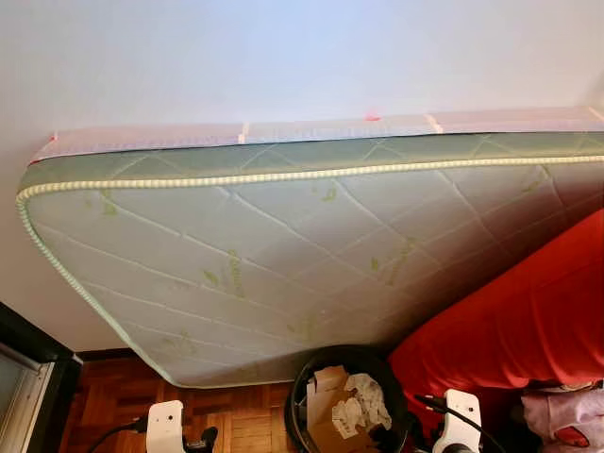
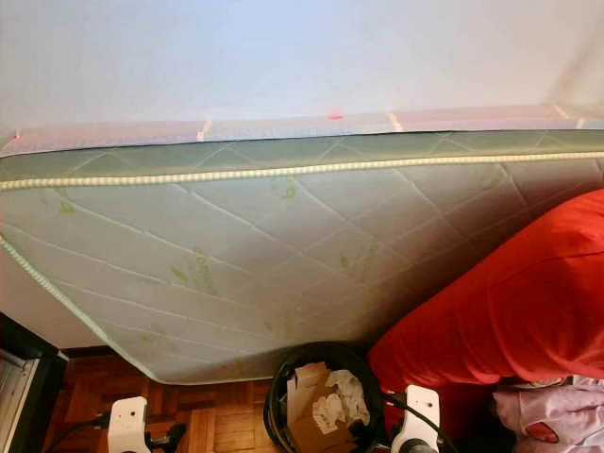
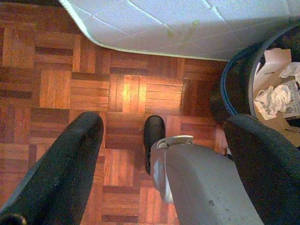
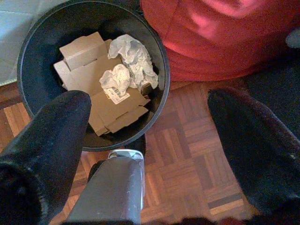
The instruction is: Clean up the room
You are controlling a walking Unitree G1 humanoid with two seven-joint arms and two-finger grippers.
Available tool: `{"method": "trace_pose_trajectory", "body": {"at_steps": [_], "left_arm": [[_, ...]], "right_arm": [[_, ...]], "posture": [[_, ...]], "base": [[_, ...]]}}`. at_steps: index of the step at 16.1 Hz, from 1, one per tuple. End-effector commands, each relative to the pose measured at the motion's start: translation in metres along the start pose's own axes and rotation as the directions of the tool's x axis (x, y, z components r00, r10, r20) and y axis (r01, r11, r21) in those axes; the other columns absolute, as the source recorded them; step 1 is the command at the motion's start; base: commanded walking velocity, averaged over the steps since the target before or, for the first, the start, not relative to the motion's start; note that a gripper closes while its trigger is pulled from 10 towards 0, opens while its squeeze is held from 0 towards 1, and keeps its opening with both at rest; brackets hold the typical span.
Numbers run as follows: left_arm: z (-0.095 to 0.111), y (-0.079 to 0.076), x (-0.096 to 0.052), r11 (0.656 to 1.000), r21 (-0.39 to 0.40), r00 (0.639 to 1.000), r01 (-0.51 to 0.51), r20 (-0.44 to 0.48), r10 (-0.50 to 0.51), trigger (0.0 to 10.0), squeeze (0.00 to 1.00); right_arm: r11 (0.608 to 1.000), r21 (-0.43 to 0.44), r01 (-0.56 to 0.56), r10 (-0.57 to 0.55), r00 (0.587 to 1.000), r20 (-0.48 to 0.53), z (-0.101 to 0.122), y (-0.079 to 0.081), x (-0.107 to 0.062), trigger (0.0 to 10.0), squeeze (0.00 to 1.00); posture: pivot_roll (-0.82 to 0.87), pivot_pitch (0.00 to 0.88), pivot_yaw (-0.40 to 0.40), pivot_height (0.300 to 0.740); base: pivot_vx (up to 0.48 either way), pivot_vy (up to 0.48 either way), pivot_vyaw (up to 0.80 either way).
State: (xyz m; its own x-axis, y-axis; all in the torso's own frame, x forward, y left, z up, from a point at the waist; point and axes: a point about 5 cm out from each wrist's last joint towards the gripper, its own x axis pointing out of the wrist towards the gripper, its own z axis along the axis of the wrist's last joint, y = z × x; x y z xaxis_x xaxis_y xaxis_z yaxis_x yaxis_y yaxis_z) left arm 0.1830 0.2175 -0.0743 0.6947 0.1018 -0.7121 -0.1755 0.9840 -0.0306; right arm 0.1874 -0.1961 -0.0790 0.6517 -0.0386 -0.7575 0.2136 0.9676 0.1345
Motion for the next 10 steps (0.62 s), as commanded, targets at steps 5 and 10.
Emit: {"method": "trace_pose_trajectory", "body": {"at_steps": [5,10], "left_arm": [[-0.0163,-0.0042,-0.0034,1.0,0.005,0.998,-0.001,-0.069,0.002,10.0,0.0],[-0.0173,0.0028,-0.0049,1.0,0.004,0.998,-0.007,-0.069,0.008,10.0,0.0]], "right_arm": [[1.0,-0.009,0.005,-0.005,1.0,-0.027,-0.0078,-0.0015,-0.0019,10.0,0.0],[1.0,-0.006,0.005,-0.005,1.0,-0.029,-0.0088,-0.0007,-0.0019,10.0,0.0]], "posture": [[0.17,0.114,-0.049,0.74],[0.18,0.099,-0.047,0.74]], "base": [[0.0,0.0,0.0],[0.0,0.0,0.0]]}}
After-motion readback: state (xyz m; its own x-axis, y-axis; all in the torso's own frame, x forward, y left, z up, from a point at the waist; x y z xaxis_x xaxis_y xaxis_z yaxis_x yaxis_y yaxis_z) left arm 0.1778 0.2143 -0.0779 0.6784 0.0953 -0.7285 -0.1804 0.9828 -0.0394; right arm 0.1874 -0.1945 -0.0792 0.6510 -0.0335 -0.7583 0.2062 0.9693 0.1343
